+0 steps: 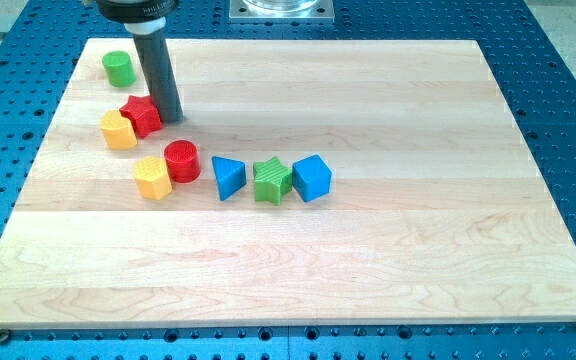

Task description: Push the red star slightly towards left

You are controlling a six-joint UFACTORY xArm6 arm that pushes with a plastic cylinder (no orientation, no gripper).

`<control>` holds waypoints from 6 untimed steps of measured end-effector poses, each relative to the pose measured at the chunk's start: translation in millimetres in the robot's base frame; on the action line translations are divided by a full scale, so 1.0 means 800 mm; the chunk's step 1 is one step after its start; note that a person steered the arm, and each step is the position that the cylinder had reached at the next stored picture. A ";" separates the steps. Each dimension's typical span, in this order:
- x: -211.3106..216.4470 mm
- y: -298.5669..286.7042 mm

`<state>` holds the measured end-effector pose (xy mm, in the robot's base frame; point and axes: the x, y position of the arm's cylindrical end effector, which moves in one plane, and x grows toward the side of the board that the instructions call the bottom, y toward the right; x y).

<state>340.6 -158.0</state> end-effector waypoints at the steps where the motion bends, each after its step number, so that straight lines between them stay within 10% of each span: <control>1: -0.014 -0.025; 6: 0.054 -0.048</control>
<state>383.5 -196.4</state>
